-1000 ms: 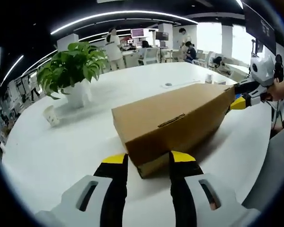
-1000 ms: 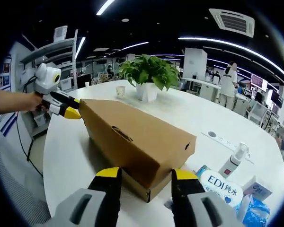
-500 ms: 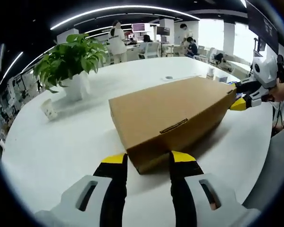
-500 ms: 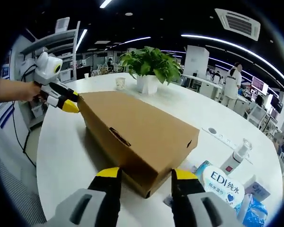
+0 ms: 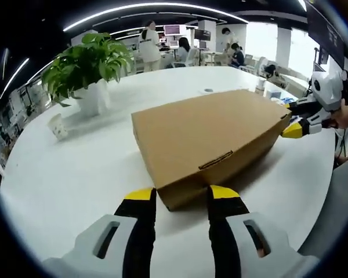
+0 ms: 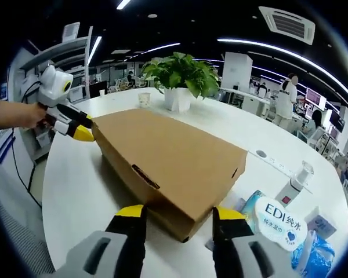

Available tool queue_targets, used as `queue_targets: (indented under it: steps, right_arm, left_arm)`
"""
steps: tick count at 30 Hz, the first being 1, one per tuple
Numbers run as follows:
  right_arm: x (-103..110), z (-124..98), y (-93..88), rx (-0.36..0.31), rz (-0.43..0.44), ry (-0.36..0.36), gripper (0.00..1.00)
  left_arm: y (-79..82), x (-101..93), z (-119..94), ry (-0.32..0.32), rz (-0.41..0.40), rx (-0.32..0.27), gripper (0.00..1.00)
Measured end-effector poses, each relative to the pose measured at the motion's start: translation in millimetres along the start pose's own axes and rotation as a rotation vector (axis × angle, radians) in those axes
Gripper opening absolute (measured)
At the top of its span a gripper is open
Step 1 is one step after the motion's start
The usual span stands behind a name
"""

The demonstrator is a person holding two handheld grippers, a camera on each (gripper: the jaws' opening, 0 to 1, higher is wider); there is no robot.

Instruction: Operate the shoe box by opening the lid, removing the specified soft item, and placing it in the target area until the item is outside and the box remains undamaged.

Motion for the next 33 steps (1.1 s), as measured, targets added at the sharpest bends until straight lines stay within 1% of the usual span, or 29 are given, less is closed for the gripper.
queue_targets:
  steps: [4,14,16,17,18,20,21,22,23,24,25,31,33]
  right_arm:
    - [0.4,2.8,-1.8,0.002,-0.002,-0.009,0.43]
    - [1.9,7.3,-7.3,0.015,-0.01,-0.029,0.41]
    - [2.4,7.4,-9.4,0.027,0.015,-0.027,0.4]
    - [4.1,7.5,-12.2,0.047,0.066,-0.024,0.4]
    - [2.1,8.7,-12.2,0.034,0.045,-0.027,0.4]
    - [3.6,9.6,-15.4,0.047,0.072,-0.031,0.38]
    - [2.7,10.7,-17.2,0.048,0.047,-0.041,0.36]
    - [0.2,11.7,-21.1,0.061,0.022,-0.059,0.31]
    - [-2.3,12.0,-23.9,0.072,-0.007,-0.067,0.29]
    - [-0.3,13.2,-22.5,0.058,0.02,-0.062,0.29]
    - [-1.0,13.2,-22.1,0.061,0.026,-0.061,0.29]
    - [-4.4,16.1,-18.4,0.068,0.053,-0.054,0.3]
    - [-5.4,18.3,-17.3,0.067,0.05,-0.057,0.31]
  left_arm:
    - [-1.5,0.6,1.5,0.001,0.002,0.002,0.33]
    - [-7.8,4.1,6.1,0.004,-0.006,0.03,0.31]
    - [-8.6,4.5,6.5,0.003,-0.007,0.035,0.3]
    - [-9.4,4.6,7.4,0.003,-0.009,0.04,0.3]
    - [-10.2,4.8,8.1,0.006,-0.008,0.043,0.3]
    - [-9.6,5.8,8.4,0.008,-0.008,0.039,0.3]
    - [-9.4,6.0,8.6,0.008,-0.011,0.038,0.3]
    - [-9.0,6.2,9.1,0.008,-0.011,0.037,0.3]
    - [-8.8,6.3,9.3,0.007,-0.01,0.037,0.3]
    - [-7.5,7.2,10.3,0.004,-0.009,0.04,0.3]
    - [-7.0,7.7,10.6,0.003,-0.006,0.043,0.3]
    - [-2.4,11.8,15.4,-0.001,0.0,0.044,0.3]
    - [-0.5,13.6,17.5,-0.003,0.003,0.045,0.3]
Point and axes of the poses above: the point that each gripper's makers call its tool centre point, and the gripper's own axes: z roughly forward along the fingers, x roughly to its left, y roughly out of its top, the point moved 1 cm from there along -z, roughly backward along the fingers, and after that the axes turned 15 degrees about -y, right-handed, at the moved point
